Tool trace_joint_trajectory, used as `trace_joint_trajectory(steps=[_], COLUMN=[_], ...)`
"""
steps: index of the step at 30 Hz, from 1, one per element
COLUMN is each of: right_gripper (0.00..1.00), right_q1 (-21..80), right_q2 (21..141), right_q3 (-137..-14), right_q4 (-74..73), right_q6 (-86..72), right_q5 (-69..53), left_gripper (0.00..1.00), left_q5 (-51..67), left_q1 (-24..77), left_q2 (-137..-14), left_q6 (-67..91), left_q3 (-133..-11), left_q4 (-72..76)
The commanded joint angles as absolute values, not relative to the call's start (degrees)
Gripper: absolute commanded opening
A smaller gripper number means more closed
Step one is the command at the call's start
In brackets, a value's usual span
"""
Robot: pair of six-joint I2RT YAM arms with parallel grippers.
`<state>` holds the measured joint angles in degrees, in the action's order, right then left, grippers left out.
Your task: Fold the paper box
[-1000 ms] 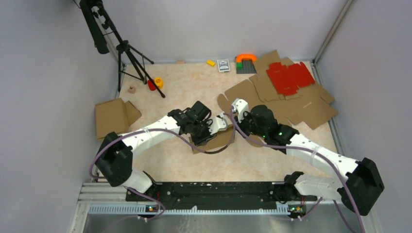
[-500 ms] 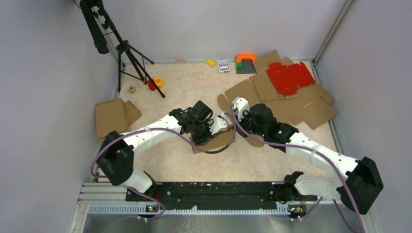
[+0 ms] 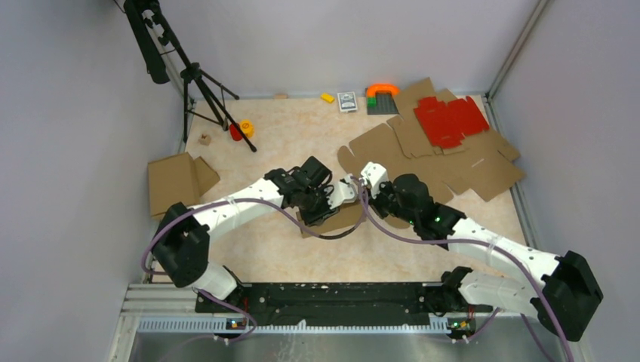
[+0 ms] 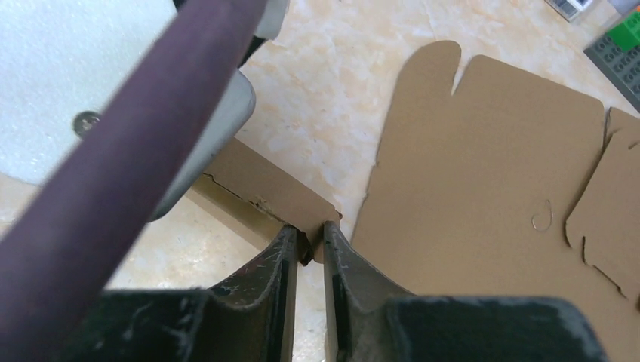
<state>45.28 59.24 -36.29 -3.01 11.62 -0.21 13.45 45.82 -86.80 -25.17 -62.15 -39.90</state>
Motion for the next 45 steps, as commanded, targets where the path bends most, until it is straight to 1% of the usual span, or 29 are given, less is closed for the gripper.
trace_joint_trajectory(steps=[1,3,6,12,14,19,23,25,30,37,45], right_gripper=[0.11,0.06,0.03,0.01,0.01,0.01,0.01,0.01,0.0,0.0,0.0], right_q1=[45.73,45.75,45.76,45.71,45.78,45.74,45.75,45.73,45.73,45.7,45.71], right_q2=[58.93,58.87,58.78,61.4,62.59,64.37,65.65,65.99,66.51,66.69,67.35], right_q3=[-34.63,-34.98,-36.39,-41.95,-43.9,-46.94,-49.74,-50.75,-52.18,-51.96,-52.56], right_q4=[1.19,1.98,1.87,-3.78,-5.46,-6.88,-8.99,-10.02,-12.17,-14.35,-16.08], right_q6=[12.79,12.27,9.67,4.45,2.83,-2.8,-3.8,-4.08,-3.83,-1.99,-0.89], right_q5=[3.48,3.9,4.04,0.39,0.28,0.24,-1.21,-0.86,-1.58,-0.21,1.72], left_gripper=[0.32,0.32,0.32,0.33,0.36,0.37,0.38,0.4,0.49,0.57,0.63], left_q5=[16.88,16.64,15.98,15.29,14.91,13.27,13.11,13.03,13.49,14.66,14.67], left_q1=[47.02,47.02,47.11,47.11,47.26,47.87,48.24,48.33,48.34,48.25,47.99], left_q2=[-88.68,-88.73,-89.05,-89.77,-90.05,-91.25,-91.49,-91.5,-90.33,-87.08,-83.44], left_q6=[-25.73,-25.66,-25.4,-24.95,-24.65,-24.52,-24.44,-24.42,-24.47,-24.08,-23.2], left_q3=[-63.08,-63.19,-63.32,-63.89,-64.27,-64.83,-65.04,-64.96,-64.38,-63.43,-62.41], left_q4=[-39.82,-39.9,-40.14,-40.4,-40.34,-40.95,-40.96,-40.96,-39.99,-38.98,-38.79])
